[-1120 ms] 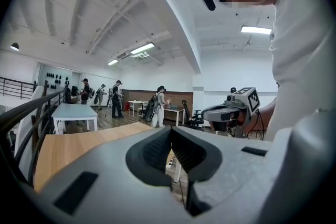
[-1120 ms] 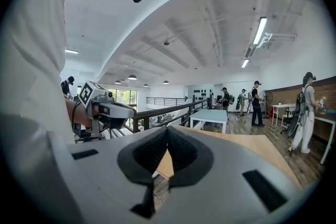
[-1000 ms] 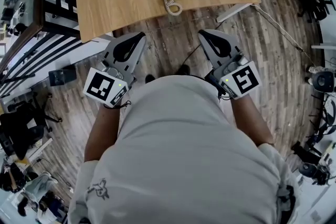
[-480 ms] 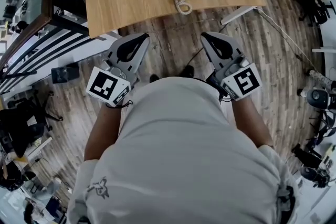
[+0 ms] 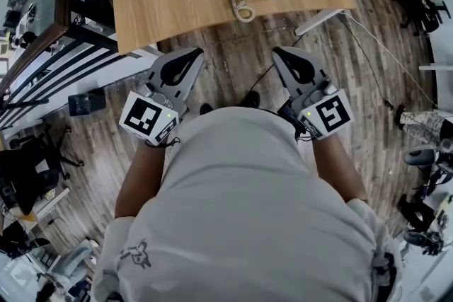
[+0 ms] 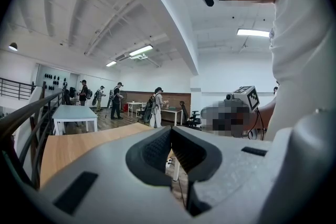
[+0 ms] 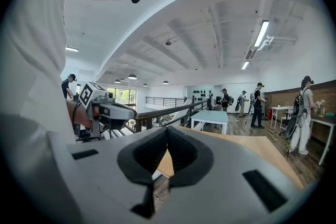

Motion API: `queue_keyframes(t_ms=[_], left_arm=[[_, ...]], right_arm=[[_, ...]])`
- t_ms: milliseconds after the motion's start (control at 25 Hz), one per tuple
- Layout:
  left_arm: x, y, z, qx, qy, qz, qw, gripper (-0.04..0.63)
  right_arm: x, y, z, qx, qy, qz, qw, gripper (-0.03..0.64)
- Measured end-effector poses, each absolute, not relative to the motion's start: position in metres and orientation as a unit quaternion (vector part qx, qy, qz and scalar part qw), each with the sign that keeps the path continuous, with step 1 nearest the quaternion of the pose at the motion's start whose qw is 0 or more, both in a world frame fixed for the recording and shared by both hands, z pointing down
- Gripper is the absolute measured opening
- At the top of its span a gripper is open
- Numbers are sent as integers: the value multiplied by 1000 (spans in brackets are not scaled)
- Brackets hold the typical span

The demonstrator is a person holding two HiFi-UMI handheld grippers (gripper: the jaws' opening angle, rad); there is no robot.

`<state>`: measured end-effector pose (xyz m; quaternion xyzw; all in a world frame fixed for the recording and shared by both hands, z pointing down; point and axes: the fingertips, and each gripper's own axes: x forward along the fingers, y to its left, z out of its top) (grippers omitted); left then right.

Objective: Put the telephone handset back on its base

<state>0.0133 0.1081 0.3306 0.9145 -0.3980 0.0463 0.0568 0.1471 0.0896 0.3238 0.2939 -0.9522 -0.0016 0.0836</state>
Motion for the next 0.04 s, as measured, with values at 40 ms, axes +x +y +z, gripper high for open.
queue_keyframes(t_ms=[40], left_arm=[[16,109,331,914,-398,46,58,6]], right_arm=[[150,91,324,294,-952,-1,85,6]])
